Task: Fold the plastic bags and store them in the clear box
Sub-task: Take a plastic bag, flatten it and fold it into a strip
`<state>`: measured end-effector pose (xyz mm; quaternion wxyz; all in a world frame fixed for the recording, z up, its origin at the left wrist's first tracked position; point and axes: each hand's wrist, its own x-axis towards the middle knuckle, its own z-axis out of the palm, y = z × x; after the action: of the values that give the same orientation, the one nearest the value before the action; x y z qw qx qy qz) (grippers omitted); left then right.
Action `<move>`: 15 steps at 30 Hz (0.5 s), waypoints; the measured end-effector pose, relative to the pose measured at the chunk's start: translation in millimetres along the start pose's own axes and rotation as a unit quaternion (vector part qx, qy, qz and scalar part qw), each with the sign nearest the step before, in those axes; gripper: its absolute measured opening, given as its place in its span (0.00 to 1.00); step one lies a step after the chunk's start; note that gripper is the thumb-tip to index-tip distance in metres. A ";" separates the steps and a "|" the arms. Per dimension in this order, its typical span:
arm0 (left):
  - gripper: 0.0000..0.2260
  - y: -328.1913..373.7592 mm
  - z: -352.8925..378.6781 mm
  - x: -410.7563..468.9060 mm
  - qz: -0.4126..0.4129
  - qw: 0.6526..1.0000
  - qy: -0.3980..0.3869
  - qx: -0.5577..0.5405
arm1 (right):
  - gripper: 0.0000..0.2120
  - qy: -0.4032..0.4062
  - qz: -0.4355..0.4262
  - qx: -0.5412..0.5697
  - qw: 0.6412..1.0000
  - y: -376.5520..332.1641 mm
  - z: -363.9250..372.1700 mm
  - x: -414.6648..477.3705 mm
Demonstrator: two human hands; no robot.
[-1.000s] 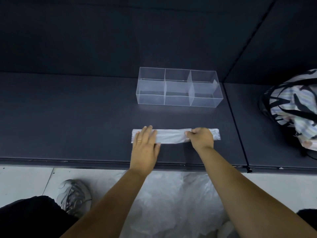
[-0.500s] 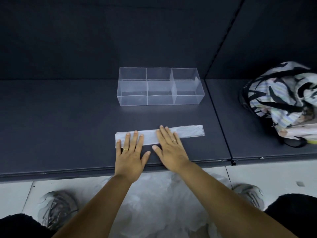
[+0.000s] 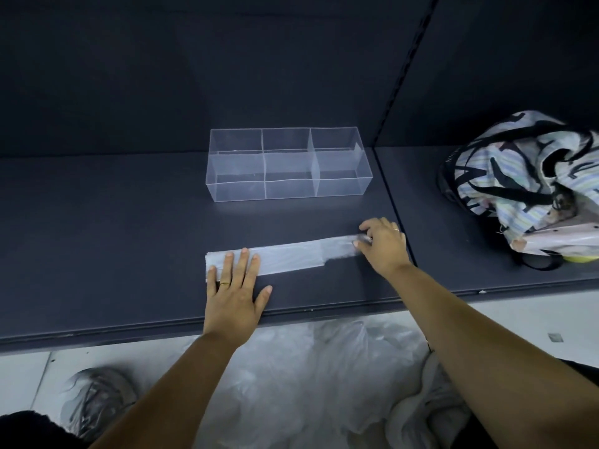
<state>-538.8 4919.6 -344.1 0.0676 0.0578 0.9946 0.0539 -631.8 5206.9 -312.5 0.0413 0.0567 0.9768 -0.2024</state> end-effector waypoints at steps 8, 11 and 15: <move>0.40 -8.6 0.7 5.3 0.015 1.000 -0.009 -0.005 | 0.04 -0.055 0.038 0.120 0.990 0.1 -13.7 -16.5; 0.37 -18.8 -5.8 11.7 0.041 0.998 -0.026 -0.038 | 0.06 -0.097 0.121 0.288 0.945 3.7 -21.5 -40.0; 0.39 -5.1 -15.6 7.4 0.090 0.993 -0.015 -0.068 | 0.07 -0.134 0.201 0.436 0.867 6.8 -24.1 -77.6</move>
<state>-548.8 4914.0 -330.3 0.0813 0.1435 0.9782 0.1262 -555.5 5215.3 -285.1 0.1825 0.2368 0.7413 -0.6009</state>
